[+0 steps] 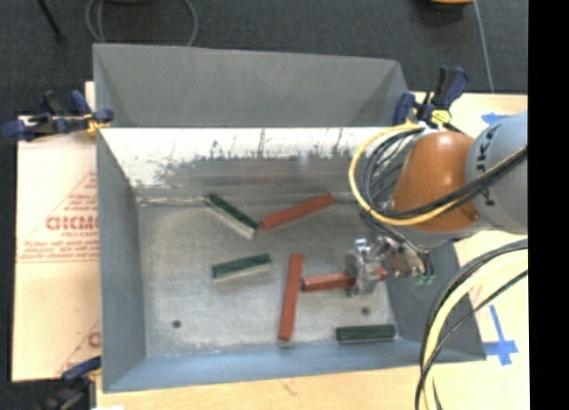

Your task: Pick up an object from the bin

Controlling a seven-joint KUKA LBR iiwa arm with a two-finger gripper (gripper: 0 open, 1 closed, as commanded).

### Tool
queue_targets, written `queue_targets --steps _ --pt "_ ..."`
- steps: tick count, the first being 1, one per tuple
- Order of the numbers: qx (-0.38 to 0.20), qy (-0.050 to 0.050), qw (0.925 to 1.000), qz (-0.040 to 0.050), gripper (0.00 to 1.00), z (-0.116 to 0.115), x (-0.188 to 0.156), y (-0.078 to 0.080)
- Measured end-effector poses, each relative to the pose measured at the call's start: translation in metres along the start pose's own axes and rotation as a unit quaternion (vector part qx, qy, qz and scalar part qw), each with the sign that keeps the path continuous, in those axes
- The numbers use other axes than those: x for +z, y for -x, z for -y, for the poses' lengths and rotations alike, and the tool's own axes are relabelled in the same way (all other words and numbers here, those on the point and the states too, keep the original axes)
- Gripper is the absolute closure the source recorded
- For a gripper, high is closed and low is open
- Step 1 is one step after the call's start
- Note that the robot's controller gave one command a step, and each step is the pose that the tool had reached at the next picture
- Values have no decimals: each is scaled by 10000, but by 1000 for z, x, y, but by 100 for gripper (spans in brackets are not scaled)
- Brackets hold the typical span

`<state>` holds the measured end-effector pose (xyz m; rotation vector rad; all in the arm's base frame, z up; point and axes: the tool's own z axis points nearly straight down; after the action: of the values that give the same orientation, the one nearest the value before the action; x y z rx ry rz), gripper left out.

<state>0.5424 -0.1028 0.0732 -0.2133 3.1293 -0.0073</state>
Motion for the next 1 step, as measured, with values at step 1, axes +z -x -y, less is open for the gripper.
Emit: queue_targets --steps 1 --pt "-321 0 9995 32 100 -13 -116 5"
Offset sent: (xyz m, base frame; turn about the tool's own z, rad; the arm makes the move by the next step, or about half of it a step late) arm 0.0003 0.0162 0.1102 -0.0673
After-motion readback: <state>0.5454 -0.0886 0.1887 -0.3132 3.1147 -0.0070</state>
